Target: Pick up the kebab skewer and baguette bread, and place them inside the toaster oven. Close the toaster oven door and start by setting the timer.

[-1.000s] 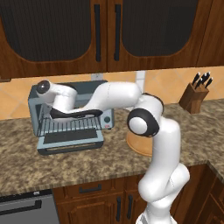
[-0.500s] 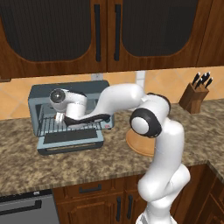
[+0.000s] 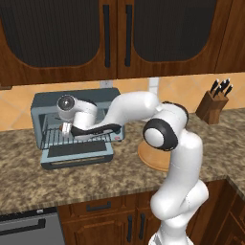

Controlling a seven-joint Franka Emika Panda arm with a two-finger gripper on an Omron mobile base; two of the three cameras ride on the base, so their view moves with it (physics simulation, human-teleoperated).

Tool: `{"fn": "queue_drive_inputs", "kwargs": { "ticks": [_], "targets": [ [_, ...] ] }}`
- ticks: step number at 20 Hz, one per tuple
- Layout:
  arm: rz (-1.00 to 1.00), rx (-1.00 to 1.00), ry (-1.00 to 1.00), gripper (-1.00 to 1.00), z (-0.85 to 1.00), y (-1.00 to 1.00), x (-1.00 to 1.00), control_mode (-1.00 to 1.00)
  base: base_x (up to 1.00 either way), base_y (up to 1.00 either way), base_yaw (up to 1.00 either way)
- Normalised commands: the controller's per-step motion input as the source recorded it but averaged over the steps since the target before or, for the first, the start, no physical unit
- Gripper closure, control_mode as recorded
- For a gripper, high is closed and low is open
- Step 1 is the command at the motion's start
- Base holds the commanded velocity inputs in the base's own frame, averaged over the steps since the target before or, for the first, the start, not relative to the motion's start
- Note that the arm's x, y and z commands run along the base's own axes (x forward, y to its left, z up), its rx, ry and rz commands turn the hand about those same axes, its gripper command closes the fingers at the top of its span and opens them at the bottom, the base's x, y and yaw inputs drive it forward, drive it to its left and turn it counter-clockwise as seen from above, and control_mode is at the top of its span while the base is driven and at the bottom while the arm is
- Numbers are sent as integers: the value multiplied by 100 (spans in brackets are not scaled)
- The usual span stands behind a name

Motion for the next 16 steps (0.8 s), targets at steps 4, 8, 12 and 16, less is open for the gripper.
{"fn": "queue_drive_inputs", "kwargs": {
  "ticks": [4, 8, 12, 16],
  "targets": [
    [5, -7, 0, 100, -30, -5, -30, -100, 0, 0, 0],
    [6, -8, 0, 100, -20, -10, -41, -100, 0, 0, 0],
    [0, -2, 5, 100, -2, -12, 6, -100, 0, 0, 0],
    [0, 0, 15, 100, 0, -13, 26, -100, 0, 0, 0]
  ]
}}
